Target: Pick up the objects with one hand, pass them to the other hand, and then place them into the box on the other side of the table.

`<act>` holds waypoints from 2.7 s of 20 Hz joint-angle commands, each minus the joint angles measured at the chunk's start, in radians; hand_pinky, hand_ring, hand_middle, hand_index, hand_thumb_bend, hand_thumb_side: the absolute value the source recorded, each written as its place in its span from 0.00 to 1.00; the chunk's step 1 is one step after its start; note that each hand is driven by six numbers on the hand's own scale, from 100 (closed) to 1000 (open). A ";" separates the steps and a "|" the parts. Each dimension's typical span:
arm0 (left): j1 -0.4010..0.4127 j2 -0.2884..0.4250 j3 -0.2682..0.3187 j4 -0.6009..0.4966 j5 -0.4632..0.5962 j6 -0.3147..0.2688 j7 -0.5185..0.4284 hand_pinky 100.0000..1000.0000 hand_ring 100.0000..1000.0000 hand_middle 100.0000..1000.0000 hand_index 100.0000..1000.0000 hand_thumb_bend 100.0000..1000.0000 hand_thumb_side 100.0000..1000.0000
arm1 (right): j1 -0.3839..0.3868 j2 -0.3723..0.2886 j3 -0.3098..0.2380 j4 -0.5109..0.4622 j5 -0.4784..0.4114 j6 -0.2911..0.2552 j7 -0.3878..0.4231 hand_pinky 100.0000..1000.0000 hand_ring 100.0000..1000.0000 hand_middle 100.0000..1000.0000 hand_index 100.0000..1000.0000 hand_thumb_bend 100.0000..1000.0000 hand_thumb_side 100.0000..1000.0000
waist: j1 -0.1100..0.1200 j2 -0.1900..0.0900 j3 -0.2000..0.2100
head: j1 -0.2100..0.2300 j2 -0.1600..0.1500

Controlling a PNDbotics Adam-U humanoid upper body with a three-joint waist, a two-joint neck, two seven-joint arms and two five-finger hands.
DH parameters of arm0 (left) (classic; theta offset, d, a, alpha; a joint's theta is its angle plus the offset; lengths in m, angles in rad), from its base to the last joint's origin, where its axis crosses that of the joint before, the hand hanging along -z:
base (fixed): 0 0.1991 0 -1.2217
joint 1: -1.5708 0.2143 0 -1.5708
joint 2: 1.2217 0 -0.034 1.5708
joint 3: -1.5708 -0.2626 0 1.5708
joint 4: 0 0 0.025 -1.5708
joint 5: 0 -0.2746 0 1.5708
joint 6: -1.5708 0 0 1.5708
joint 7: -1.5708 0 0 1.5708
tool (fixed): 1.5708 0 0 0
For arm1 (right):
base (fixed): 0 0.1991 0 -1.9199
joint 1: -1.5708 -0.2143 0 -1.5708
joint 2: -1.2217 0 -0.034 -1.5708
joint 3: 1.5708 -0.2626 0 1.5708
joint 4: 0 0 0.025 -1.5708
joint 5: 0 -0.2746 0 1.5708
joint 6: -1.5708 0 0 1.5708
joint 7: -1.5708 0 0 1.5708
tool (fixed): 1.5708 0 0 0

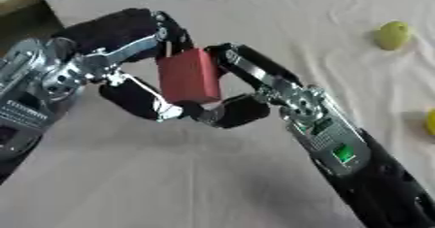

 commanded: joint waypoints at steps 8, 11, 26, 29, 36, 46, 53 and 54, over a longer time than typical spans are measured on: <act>-0.003 0.028 0.017 -0.011 -0.023 0.002 -0.003 0.53 0.43 0.32 0.38 0.43 0.00 | -0.015 0.008 -0.006 -0.051 0.020 -0.036 0.059 0.70 0.60 0.66 0.80 0.03 0.05 | 0.003 -0.018 0.000 | 0.002 -0.014; -0.001 0.030 0.019 -0.015 -0.023 0.002 0.001 0.52 0.42 0.31 0.37 0.46 0.00 | -0.015 0.008 -0.007 -0.050 0.016 -0.038 0.062 0.70 0.60 0.67 0.81 0.03 0.07 | 0.003 -0.017 0.001 | 0.002 -0.014; 0.000 0.036 0.023 -0.027 -0.030 -0.003 -0.014 0.49 0.39 0.26 0.32 0.50 0.00 | -0.019 0.006 -0.008 -0.045 0.020 -0.004 0.043 0.72 0.68 0.77 0.89 0.05 0.40 | 0.003 -0.013 0.006 | -0.001 -0.015; 0.004 0.042 0.026 -0.031 -0.030 -0.005 -0.015 0.49 0.39 0.26 0.31 0.50 0.00 | -0.018 0.003 -0.009 -0.044 0.034 -0.011 0.046 0.73 0.68 0.77 0.90 0.05 0.42 | 0.003 -0.013 0.007 | -0.001 -0.015; 0.014 0.054 0.033 -0.036 -0.031 -0.004 -0.010 0.47 0.36 0.23 0.29 0.51 0.00 | -0.012 -0.002 -0.016 -0.040 0.055 -0.027 0.050 0.73 0.69 0.78 0.92 0.05 0.49 | 0.003 -0.013 0.006 | 0.000 -0.018; 0.028 0.069 0.054 -0.060 -0.015 0.006 0.003 0.46 0.34 0.20 0.26 0.49 0.00 | -0.005 -0.007 -0.022 -0.034 0.086 -0.030 0.070 0.74 0.71 0.79 0.94 0.14 0.37 | 0.006 -0.012 0.005 | -0.001 -0.021; 0.032 0.076 0.054 -0.074 0.032 0.016 -0.008 0.45 0.33 0.20 0.26 0.49 0.00 | -0.004 -0.005 -0.021 -0.034 0.088 -0.035 0.109 0.74 0.69 0.76 0.94 0.31 0.06 | 0.005 -0.011 0.003 | -0.002 -0.020; 0.032 0.077 0.055 -0.076 0.036 0.017 -0.009 0.45 0.33 0.20 0.26 0.49 0.00 | -0.004 -0.006 -0.022 -0.035 0.087 -0.035 0.112 0.74 0.69 0.75 0.94 0.34 0.01 | 0.005 -0.011 0.003 | -0.002 -0.020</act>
